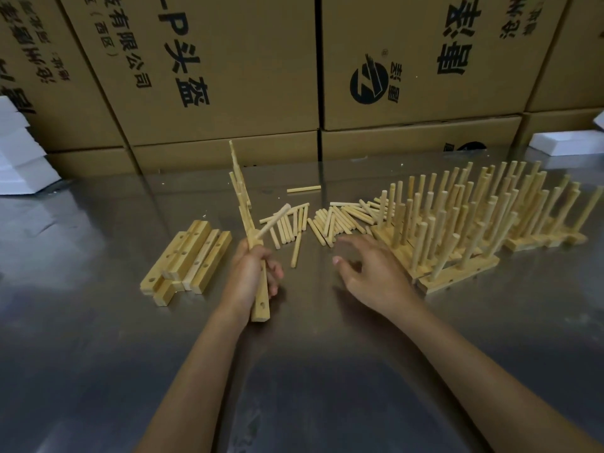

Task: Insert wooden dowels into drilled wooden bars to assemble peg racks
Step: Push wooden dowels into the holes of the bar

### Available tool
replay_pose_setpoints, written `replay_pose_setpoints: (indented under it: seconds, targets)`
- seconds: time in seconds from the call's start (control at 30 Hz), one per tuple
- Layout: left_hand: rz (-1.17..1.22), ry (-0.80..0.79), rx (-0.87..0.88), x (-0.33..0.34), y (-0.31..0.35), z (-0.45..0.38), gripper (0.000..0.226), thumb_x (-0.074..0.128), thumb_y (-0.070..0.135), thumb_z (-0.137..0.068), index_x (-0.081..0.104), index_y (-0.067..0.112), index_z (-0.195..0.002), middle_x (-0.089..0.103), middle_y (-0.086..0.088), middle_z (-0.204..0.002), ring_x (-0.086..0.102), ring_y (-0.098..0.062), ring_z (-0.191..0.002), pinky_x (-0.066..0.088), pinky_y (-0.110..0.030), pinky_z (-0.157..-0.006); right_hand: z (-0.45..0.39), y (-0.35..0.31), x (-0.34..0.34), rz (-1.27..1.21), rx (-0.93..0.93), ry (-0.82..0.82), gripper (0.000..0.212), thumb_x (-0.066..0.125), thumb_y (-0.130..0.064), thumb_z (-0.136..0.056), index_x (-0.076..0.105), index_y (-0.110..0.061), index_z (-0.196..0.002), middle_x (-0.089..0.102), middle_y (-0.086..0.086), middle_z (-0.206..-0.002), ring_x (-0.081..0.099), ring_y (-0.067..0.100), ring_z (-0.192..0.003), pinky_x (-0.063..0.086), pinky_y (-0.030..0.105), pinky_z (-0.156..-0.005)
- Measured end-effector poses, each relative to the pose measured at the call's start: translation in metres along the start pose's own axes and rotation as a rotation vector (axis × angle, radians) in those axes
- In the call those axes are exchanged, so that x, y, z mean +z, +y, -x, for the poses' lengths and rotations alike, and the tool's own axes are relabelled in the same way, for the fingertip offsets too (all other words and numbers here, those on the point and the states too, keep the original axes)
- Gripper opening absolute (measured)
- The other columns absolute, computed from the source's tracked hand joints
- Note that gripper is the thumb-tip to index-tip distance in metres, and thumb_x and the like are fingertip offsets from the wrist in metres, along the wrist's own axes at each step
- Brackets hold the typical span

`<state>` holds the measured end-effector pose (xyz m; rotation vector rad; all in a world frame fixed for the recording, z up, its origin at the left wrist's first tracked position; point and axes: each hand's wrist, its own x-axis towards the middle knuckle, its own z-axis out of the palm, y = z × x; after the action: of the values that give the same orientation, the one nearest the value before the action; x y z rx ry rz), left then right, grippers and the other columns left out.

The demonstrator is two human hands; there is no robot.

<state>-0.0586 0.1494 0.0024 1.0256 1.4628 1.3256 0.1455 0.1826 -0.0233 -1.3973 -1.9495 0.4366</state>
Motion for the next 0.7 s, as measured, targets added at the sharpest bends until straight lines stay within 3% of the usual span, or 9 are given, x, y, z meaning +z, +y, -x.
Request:
replay_pose_setpoints:
  seconds: [0.07, 0.13, 0.23, 0.37, 0.43, 0.5, 0.57, 0.7]
  targets:
    - [-0.006, 0.008, -0.007, 0.001, -0.001, -0.004, 0.023, 0.034, 0.020, -0.104, 0.050, 0.014, -0.119, 0.056, -0.008, -0.060, 0.044, -0.018, -0.039, 0.034, -0.025, -0.039, -0.019, -0.003, 0.009, 0.031, 0.065, 0.079, 0.040, 0.061, -0.036, -0.094, 0.059, -0.019, -0.130, 0.061, 0.000, -0.127, 0.054, 0.019, -0.120, 0.044, 0.030, -0.094]
    - [0.029, 0.027, -0.060, 0.001, -0.003, -0.008, 0.030, 0.031, 0.034, -0.104, 0.055, 0.017, -0.110, 0.054, -0.005, -0.058, 0.042, -0.018, -0.040, 0.033, -0.025, -0.042, -0.041, -0.009, 0.017, 0.096, 0.181, 0.130, 0.034, 0.063, -0.041, -0.092, 0.064, -0.016, -0.115, 0.067, 0.003, -0.110, 0.061, 0.024, -0.103, 0.049, 0.031, -0.078]
    - [0.104, 0.081, -0.132, 0.001, -0.003, -0.008, 0.044, 0.029, 0.044, -0.102, 0.061, 0.015, -0.095, 0.051, -0.003, -0.058, 0.042, -0.016, -0.040, 0.034, -0.024, -0.042, -0.063, -0.014, 0.024, 0.179, 0.355, 0.056, 0.026, 0.066, -0.045, -0.089, 0.067, -0.019, -0.088, 0.067, 0.000, -0.088, 0.063, 0.023, -0.086, 0.043, 0.029, -0.066]
    - [0.094, 0.154, -0.163, 0.001, -0.003, -0.008, 0.044, 0.036, 0.043, -0.100, 0.063, 0.012, -0.086, 0.050, -0.001, -0.060, 0.046, -0.015, -0.044, 0.039, -0.026, -0.047, -0.062, -0.012, 0.015, 0.034, 0.456, 0.074, 0.027, 0.064, -0.030, -0.090, 0.066, -0.018, -0.066, 0.066, -0.001, -0.069, 0.062, 0.021, -0.074, 0.038, 0.026, -0.060]
    - [0.133, 0.127, -0.190, 0.000, -0.001, -0.006, 0.043, 0.038, 0.043, -0.100, 0.063, 0.012, -0.085, 0.048, -0.001, -0.062, 0.045, -0.015, -0.047, 0.039, -0.026, -0.047, -0.047, -0.012, 0.007, -0.038, 0.417, 0.155, 0.027, 0.062, -0.026, -0.092, 0.069, -0.016, -0.067, 0.067, 0.001, -0.067, 0.063, 0.023, -0.073, 0.042, 0.027, -0.058]
    - [0.212, 0.060, -0.222, -0.001, 0.001, -0.004, 0.041, 0.041, 0.043, -0.101, 0.063, 0.013, -0.085, 0.048, 0.000, -0.061, 0.045, -0.014, -0.047, 0.039, -0.024, -0.042, -0.028, -0.012, -0.002, -0.098, 0.361, 0.211, 0.017, 0.060, -0.019, -0.092, 0.075, -0.017, -0.084, 0.073, 0.002, -0.078, 0.066, 0.023, -0.077, 0.051, 0.030, -0.068]
    - [0.323, -0.034, -0.253, 0.000, 0.003, -0.001, 0.039, 0.043, 0.042, -0.102, 0.061, 0.012, -0.086, 0.047, -0.001, -0.063, 0.045, -0.014, -0.048, 0.037, -0.022, -0.038, -0.006, -0.013, -0.010, -0.217, 0.287, 0.150, 0.015, 0.063, -0.014, -0.091, 0.075, -0.022, -0.092, 0.073, -0.001, -0.080, 0.067, 0.019, -0.077, 0.054, 0.031, -0.071]
    - [0.401, -0.130, -0.249, 0.008, 0.003, 0.004, 0.035, 0.046, 0.039, -0.103, 0.056, 0.009, -0.087, 0.043, -0.001, -0.063, 0.042, -0.013, -0.047, 0.034, -0.021, -0.036, 0.031, -0.024, -0.020, -0.532, 0.194, -0.048, 0.017, 0.068, -0.013, -0.091, 0.078, -0.027, -0.089, 0.057, -0.011, -0.062, 0.046, 0.006, -0.052, 0.037, 0.021, -0.050]
